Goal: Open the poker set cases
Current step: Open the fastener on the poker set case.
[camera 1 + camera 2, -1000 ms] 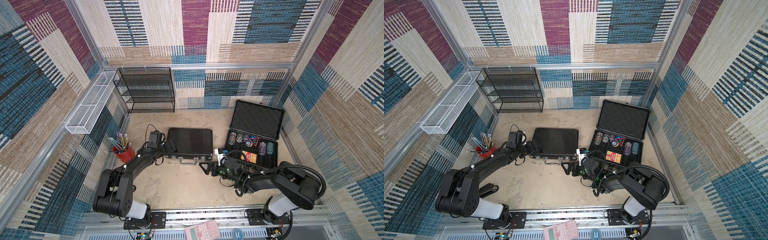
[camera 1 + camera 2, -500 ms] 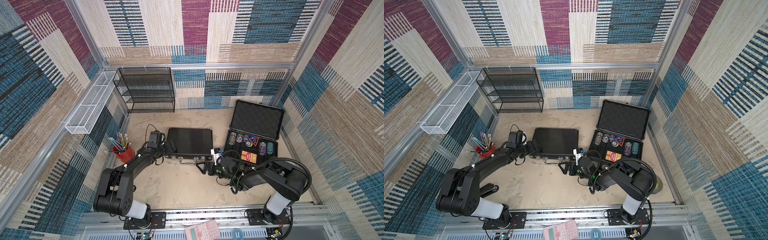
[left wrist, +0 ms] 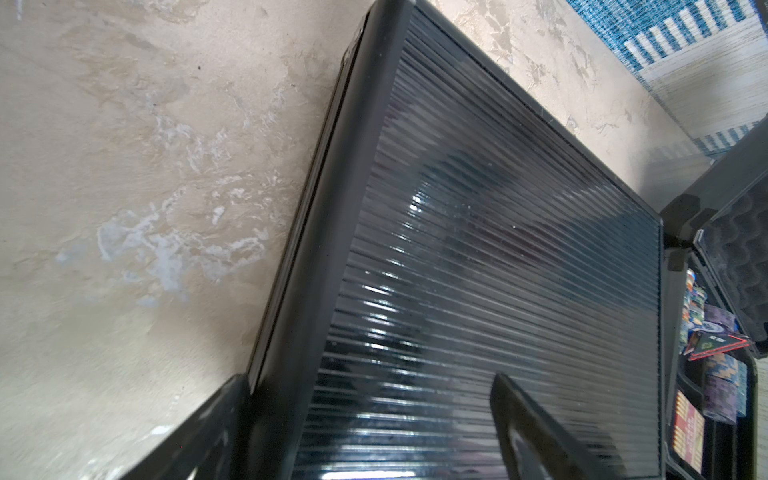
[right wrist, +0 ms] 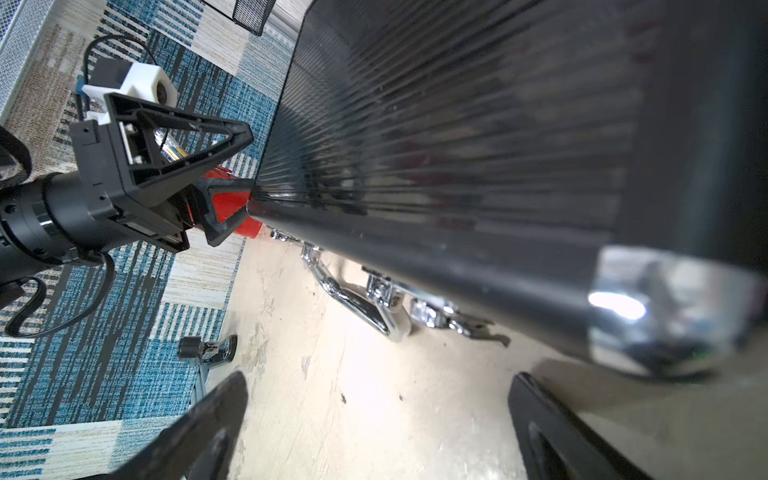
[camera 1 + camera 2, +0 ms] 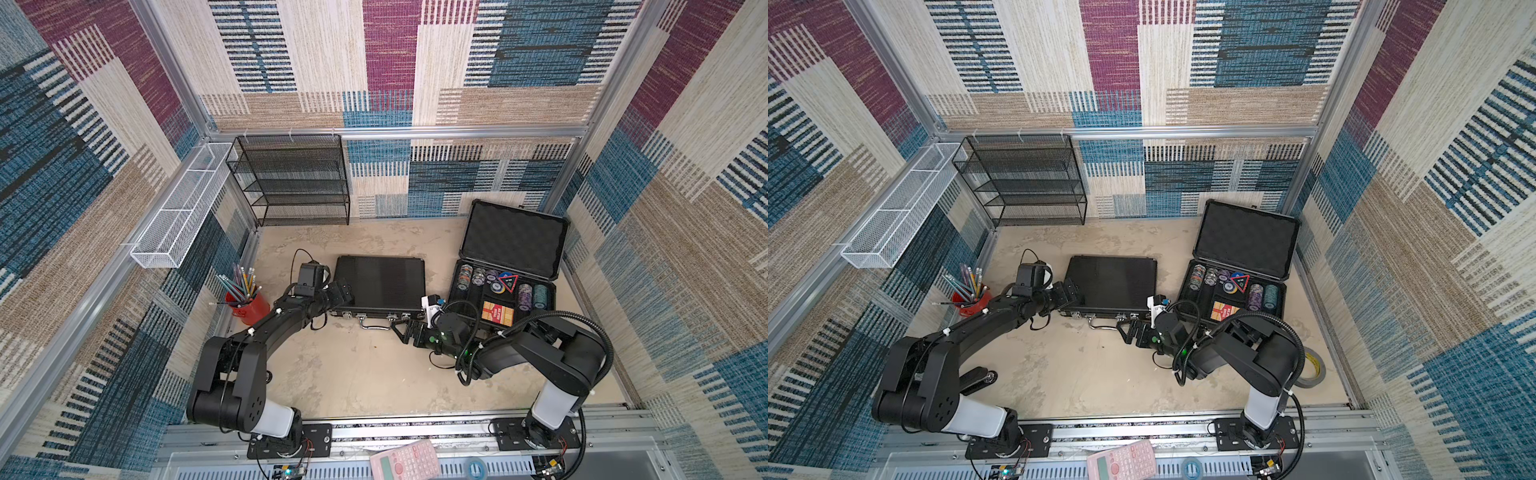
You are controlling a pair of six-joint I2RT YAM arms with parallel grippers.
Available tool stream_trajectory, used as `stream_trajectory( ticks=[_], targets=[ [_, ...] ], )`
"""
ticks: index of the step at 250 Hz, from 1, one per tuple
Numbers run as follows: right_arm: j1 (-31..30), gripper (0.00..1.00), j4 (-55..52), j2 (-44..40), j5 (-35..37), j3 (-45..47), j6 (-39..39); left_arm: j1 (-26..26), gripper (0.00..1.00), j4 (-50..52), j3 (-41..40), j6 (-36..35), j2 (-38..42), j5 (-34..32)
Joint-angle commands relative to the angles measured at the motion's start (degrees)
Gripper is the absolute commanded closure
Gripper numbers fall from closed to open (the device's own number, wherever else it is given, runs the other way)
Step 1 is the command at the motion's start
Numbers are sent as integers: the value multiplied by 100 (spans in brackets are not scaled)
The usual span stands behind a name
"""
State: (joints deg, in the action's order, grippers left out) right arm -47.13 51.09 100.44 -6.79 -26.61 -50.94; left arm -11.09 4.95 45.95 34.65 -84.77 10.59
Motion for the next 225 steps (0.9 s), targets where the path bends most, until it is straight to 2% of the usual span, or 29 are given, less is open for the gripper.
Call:
stream_trajectory(
  ticks=[1,130,179,225],
  targets=[
    [-2,1,158,52,133,-38,-35,-20,9,-392,-5,113,12,745],
    [3,1,833,211,218,40,-43,-25,11,-387,89,145,-277,1014],
    [3,0,1013,223,87,29,6,-25,11,-271,137,78,-250,891],
    [29,0,751,101,185,106,-65,-15,11,53,258,1,-250,576]
  ],
)
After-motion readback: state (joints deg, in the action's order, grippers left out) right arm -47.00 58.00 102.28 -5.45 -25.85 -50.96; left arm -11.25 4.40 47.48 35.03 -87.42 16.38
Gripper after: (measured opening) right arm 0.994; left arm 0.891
